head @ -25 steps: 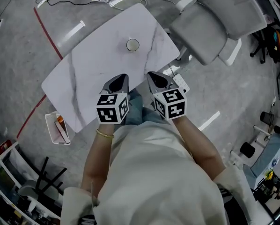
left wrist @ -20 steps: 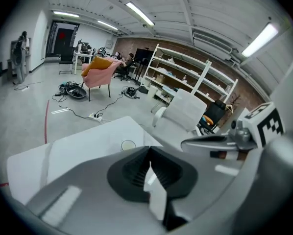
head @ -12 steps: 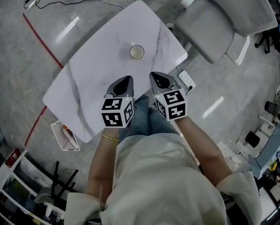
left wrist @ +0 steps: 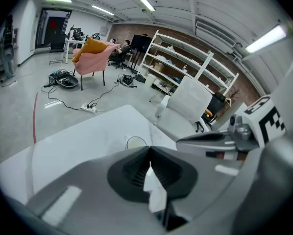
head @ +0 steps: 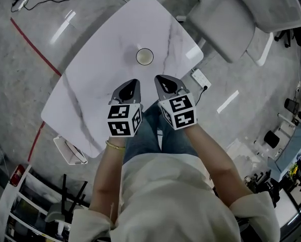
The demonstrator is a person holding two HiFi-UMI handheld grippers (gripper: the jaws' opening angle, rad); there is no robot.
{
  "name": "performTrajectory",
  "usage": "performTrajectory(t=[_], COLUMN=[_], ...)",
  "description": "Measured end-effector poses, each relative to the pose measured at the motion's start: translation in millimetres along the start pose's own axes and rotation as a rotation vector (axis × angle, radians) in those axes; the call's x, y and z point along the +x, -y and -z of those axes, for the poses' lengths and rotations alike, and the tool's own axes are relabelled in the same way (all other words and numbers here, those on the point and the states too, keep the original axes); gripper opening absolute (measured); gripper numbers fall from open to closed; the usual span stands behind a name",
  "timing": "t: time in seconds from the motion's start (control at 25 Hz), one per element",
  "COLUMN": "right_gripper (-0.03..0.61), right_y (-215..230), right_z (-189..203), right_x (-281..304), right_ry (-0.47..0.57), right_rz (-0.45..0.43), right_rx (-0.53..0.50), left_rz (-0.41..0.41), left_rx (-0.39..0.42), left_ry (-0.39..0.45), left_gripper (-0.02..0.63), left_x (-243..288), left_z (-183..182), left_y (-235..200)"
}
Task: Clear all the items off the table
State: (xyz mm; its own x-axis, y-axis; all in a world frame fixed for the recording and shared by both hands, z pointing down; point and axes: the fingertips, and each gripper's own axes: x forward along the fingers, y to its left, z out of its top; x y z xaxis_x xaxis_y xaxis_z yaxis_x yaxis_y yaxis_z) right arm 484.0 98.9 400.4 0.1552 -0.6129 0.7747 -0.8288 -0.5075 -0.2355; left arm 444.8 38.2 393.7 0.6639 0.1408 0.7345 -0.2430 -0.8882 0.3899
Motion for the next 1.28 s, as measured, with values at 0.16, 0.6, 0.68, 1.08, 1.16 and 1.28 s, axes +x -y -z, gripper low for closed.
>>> performTrajectory(t=[0.16,0.6,0.68,1.08,1.16,1.28], right_gripper=[0.000,0.080,0.102,0.263,0.278,0.299], right_y=[9.7,16.6,19.0,33.4,35.7,38.0], right_z=[4.7,46.3,53.2,73.9,76.4,78.5], right_x=[18.4,72.6,81.4,126.7,136.1,147.3], right_ry=[-0.012,-0.059,-0.060,-0.045,-0.040,-0.032], right_rz=[0.012,-0.030,-0.031,-0.037,-0.037,-0.034], right_rx=[0.004,0.006,-0.003,-0.072,-0.090,-0.104], left_rz=[-0.001,-0.054,-0.056,-0.078,-0.086,-0.095], left_rx=[-0.020,-0.025,-0.033,-0.064,-0.073,-0.082], left_ry=[-0.006,0.008,0.009,0.004,0.000,-0.011], left_gripper=[0.009,0.009,0.009,0.009,0.009,0.009], left_x=[13.7,47.2,54.7,89.5,93.8,98.7], left_z=[6.5,27.4,31.8,59.6,66.9,78.2], left_y=[-7.9,-35.9,-39.3,-61.5,-67.1,-74.1])
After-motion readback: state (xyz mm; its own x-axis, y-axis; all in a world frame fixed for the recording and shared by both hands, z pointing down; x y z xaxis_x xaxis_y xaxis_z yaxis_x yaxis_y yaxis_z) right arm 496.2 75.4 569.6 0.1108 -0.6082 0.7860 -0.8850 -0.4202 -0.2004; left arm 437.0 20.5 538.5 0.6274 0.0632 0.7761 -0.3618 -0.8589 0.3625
